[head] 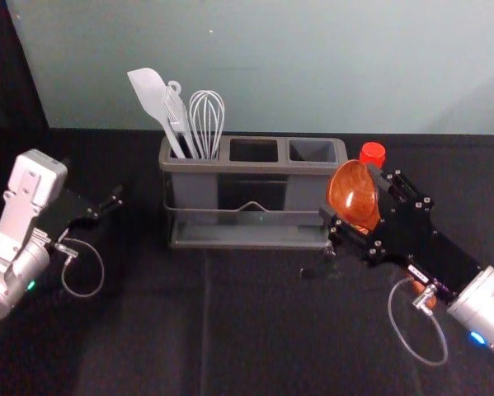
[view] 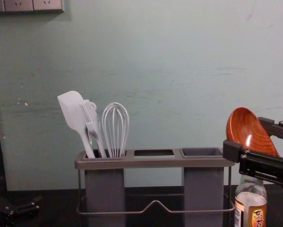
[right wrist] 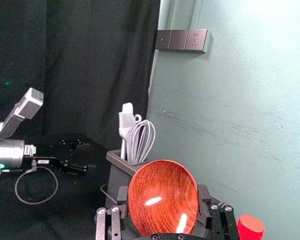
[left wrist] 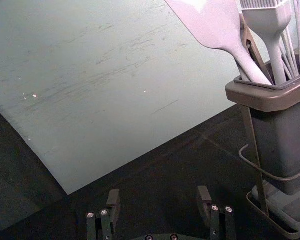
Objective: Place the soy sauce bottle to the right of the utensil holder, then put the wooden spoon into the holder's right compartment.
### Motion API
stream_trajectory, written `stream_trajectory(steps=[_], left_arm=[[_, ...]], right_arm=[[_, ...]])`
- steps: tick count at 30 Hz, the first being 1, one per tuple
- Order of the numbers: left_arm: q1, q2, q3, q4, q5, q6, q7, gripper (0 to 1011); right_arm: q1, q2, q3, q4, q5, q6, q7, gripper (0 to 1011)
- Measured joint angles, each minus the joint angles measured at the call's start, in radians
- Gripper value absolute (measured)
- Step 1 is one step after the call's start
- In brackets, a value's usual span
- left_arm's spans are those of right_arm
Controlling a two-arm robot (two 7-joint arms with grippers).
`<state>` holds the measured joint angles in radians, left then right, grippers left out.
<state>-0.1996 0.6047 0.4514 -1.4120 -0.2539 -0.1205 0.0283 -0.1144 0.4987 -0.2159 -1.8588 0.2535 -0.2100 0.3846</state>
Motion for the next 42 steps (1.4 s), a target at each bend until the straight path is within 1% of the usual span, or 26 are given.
stream_trajectory(steps=[2,4,5,7,8,11,13,17,18,20,21,22,24,27,31,32,39,42], left_arm=[[0.000,0.000,0.000,0.000,0.000,0.000,0.000,1005],[0.000,0.000,0.000,0.000,0.000,0.000,0.000,1005],[0.000,0.000,0.000,0.000,0.000,0.000,0.000,1005],[0.000,0.000,0.000,0.000,0.000,0.000,0.000,1005],[0.000,0.000,0.000,0.000,0.000,0.000,0.000,1005],[0.000,0.000,0.000,0.000,0.000,0.000,0.000,1005],[0.000,0.000,0.000,0.000,0.000,0.000,0.000,1005],[0.000,0.000,0.000,0.000,0.000,0.000,0.000,1005],[0.000,0.000,0.000,0.000,0.000,0.000,0.000,1005],[0.000,0.000,0.000,0.000,0.000,0.000,0.000,1005],[0.000,0.000,0.000,0.000,0.000,0.000,0.000,1005],[0.000,0.000,0.000,0.000,0.000,0.000,0.000,1005],[0.000,0.000,0.000,0.000,0.000,0.000,0.000,1005],[0.000,0.000,0.000,0.000,0.000,0.000,0.000,1005],[0.000,0.000,0.000,0.000,0.000,0.000,0.000,1005],[0.000,0.000,0.000,0.000,0.000,0.000,0.000,1005],[0.000,0.000,0.000,0.000,0.000,0.000,0.000,1005],[0.000,0.000,0.000,0.000,0.000,0.000,0.000,1005]], right_arm=[[0.001,-0.002,0.000,0.000,0.000,0.000,0.000,837],[0.012,-0.014,0.003,0.000,-0.001,0.001,0.000,837],[0.012,-0.014,0.003,0.000,-0.001,0.001,0.000,837],[0.042,-0.033,0.003,0.004,-0.003,0.009,-0.003,837],[0.042,-0.033,0.003,0.004,-0.003,0.009,-0.003,837],[0.093,-0.057,-0.010,0.021,0.002,0.020,0.003,837],[0.151,-0.084,-0.027,0.048,0.019,0.029,0.016,838],[0.211,-0.113,-0.047,0.085,0.038,0.033,0.028,837],[0.239,-0.128,-0.057,0.107,0.048,0.034,0.034,837],[0.278,-0.150,-0.072,0.141,0.063,0.033,0.042,838],[0.278,-0.150,-0.072,0.141,0.063,0.033,0.042,837],[0.303,-0.164,-0.080,0.164,0.075,0.031,0.047,836],[0.323,-0.177,-0.086,0.185,0.087,0.029,0.050,838],[0.373,-0.208,-0.095,0.238,0.123,0.024,0.057,837],[0.413,-0.232,-0.099,0.284,0.147,0.021,0.058,837],[0.433,-0.242,-0.101,0.306,0.156,0.019,0.058,837],[0.523,-0.274,-0.118,0.403,0.160,0.001,0.063,837],[0.543,-0.281,-0.123,0.426,0.158,-0.007,0.064,838]])
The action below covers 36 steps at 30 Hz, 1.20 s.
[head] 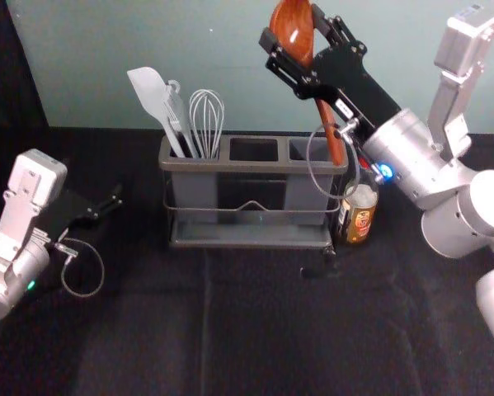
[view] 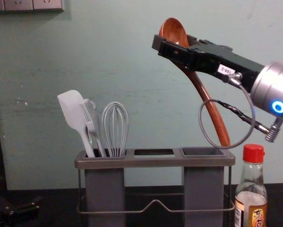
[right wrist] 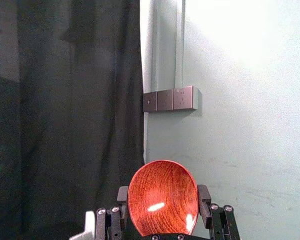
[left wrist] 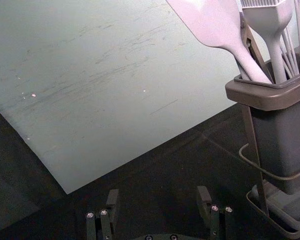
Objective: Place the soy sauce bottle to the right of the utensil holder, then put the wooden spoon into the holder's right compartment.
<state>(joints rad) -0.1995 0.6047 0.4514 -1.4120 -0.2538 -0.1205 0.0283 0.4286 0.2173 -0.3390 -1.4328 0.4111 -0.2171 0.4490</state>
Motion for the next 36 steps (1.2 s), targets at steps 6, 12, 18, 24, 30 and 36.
stream_trajectory(steps=[6,12,18,24,30,36], left_arm=[[0.000,0.000,0.000,0.000,0.000,0.000,0.000,1005],[0.000,0.000,0.000,0.000,0.000,0.000,0.000,1005],[0.000,0.000,0.000,0.000,0.000,0.000,0.000,1005],[0.000,0.000,0.000,0.000,0.000,0.000,0.000,1005],[0.000,0.000,0.000,0.000,0.000,0.000,0.000,1005],[0.000,0.000,0.000,0.000,0.000,0.000,0.000,1005]], right_arm=[[0.059,-0.018,-0.012,0.081,-0.003,-0.030,0.024,837],[0.102,-0.031,-0.024,0.150,-0.008,-0.052,0.045,837],[0.145,-0.055,-0.032,0.239,-0.019,-0.112,0.066,837],[0.157,-0.075,-0.032,0.289,-0.024,-0.157,0.078,837],[0.156,-0.083,-0.030,0.310,-0.028,-0.172,0.080,837],[0.149,-0.083,-0.027,0.323,-0.036,-0.178,0.085,837]])
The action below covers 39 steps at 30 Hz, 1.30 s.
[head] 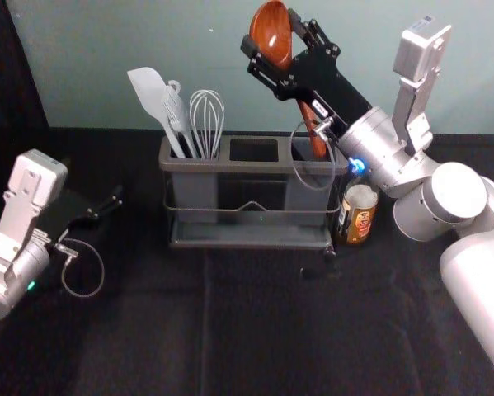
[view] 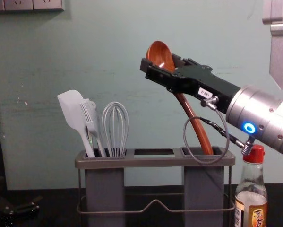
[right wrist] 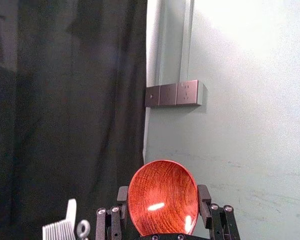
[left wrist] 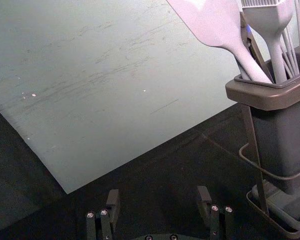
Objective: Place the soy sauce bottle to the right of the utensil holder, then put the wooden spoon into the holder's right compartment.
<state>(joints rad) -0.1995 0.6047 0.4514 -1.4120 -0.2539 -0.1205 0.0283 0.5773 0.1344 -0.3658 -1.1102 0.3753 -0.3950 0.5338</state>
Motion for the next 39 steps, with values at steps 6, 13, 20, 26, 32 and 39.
stream_trajectory(steps=[6,13,20,26,32,39], left_arm=[[0.000,0.000,0.000,0.000,0.000,0.000,0.000,1005],[0.000,0.000,0.000,0.000,0.000,0.000,0.000,1005],[0.000,0.000,0.000,0.000,0.000,0.000,0.000,1005],[0.000,0.000,0.000,0.000,0.000,0.000,0.000,1005],[0.000,0.000,0.000,0.000,0.000,0.000,0.000,1005],[0.000,0.000,0.000,0.000,0.000,0.000,0.000,1005]], right_arm=[[-0.012,0.005,0.002,0.006,-0.007,-0.001,0.004,838],[-0.026,0.010,0.004,0.009,-0.011,-0.002,0.008,836],[-0.036,0.014,0.008,0.006,-0.012,-0.002,0.008,838],[-0.046,0.018,0.012,0.001,-0.011,-0.003,0.009,919],[-0.054,0.021,0.018,-0.007,-0.011,-0.004,0.004,1003],[-0.055,0.023,0.023,-0.016,-0.012,-0.004,0.002,1003]])
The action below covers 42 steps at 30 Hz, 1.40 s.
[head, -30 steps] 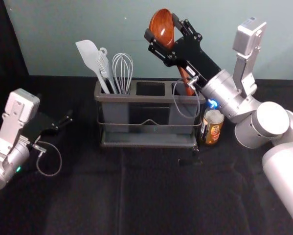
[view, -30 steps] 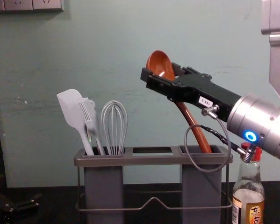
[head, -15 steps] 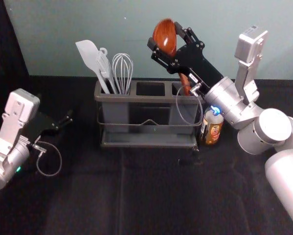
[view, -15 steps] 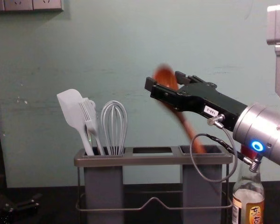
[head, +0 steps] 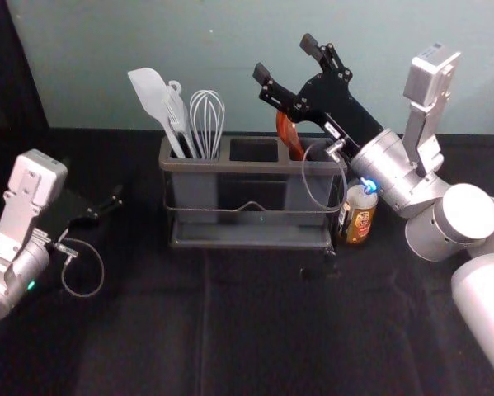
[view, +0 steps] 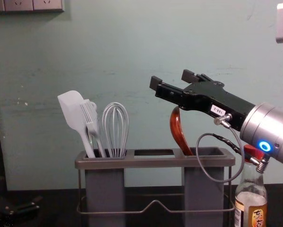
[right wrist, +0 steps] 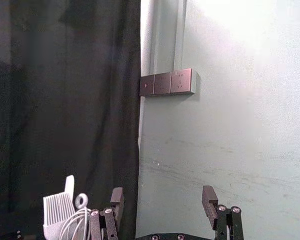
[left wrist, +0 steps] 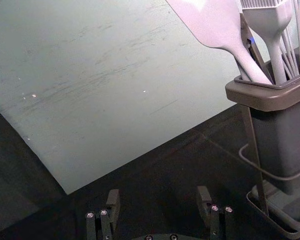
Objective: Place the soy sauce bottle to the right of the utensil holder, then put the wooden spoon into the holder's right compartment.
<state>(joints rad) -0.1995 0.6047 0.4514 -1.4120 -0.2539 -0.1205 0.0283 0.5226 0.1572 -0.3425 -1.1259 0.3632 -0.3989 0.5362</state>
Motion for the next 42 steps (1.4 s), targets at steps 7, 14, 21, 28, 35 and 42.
stream_trajectory(steps=[7,14,21,28,35,42], left_arm=[[0.000,0.000,0.000,0.000,0.000,0.000,0.000,1005],[0.000,0.000,0.000,0.000,0.000,0.000,0.000,1005],[0.000,0.000,0.000,0.000,0.000,0.000,0.000,1005],[0.000,0.000,0.000,0.000,0.000,0.000,0.000,1005],[0.000,0.000,0.000,0.000,0.000,0.000,0.000,1005],[0.000,0.000,0.000,0.000,0.000,0.000,0.000,1005]], right_arm=[[-0.002,-0.001,0.002,-0.001,0.001,0.000,-0.002,1003],[-0.035,0.020,0.004,-0.074,-0.025,0.031,-0.039,1003],[-0.108,0.060,0.035,-0.214,-0.043,0.083,-0.101,1002],[-0.192,0.112,0.112,-0.333,-0.039,0.083,-0.143,1003],[-0.244,0.141,0.181,-0.377,-0.033,0.066,-0.167,1003],[-0.292,0.156,0.251,-0.394,-0.150,0.064,-0.278,1003]])
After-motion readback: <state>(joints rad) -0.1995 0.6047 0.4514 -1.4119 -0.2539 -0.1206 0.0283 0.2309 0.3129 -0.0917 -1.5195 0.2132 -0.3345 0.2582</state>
